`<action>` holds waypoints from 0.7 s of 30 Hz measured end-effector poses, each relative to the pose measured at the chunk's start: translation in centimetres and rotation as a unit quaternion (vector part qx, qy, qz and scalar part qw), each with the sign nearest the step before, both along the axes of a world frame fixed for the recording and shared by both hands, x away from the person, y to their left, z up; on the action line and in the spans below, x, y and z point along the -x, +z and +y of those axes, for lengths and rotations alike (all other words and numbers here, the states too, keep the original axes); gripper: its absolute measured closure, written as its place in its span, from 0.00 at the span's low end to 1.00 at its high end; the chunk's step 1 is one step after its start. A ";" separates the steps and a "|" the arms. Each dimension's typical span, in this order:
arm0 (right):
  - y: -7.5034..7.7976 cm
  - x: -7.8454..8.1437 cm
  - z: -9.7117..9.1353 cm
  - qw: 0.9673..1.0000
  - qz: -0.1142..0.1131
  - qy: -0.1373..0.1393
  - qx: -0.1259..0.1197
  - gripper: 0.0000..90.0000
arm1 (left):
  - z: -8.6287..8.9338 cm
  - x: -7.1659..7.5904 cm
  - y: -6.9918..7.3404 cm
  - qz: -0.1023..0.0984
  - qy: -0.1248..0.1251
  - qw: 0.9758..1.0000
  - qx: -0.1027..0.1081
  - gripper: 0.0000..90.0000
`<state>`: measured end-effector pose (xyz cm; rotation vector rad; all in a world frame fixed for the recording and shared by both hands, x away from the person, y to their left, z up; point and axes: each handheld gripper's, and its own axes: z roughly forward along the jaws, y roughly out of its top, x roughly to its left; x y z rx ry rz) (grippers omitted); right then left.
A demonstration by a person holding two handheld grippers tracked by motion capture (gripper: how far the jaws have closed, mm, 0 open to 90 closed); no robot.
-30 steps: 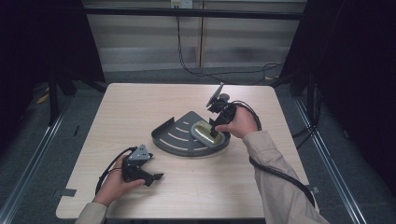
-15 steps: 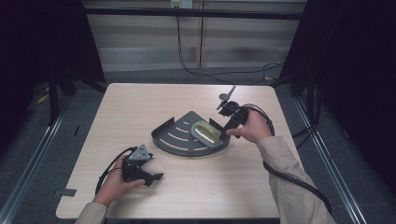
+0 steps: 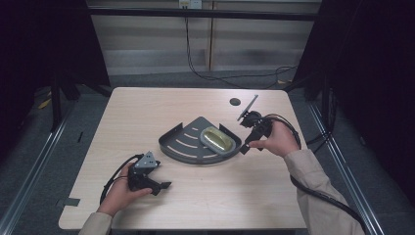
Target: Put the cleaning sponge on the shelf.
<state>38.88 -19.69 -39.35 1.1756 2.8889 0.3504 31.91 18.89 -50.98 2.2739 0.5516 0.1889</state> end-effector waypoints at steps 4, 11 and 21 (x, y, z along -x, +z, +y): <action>-0.5 0.6 -0.5 1.000 0.002 0.004 -0.008 0.26 | 0.0 0.0 0.0 0.001 0.000 1.000 0.001 0.11; -1.8 1.6 -1.3 1.000 0.010 0.013 -0.003 0.26 | 0.0 0.0 0.0 0.001 0.000 1.000 0.001 0.11; -2.9 2.9 -2.6 1.000 0.010 0.012 -0.009 0.26 | 0.0 0.0 0.0 0.002 0.000 1.000 0.001 0.11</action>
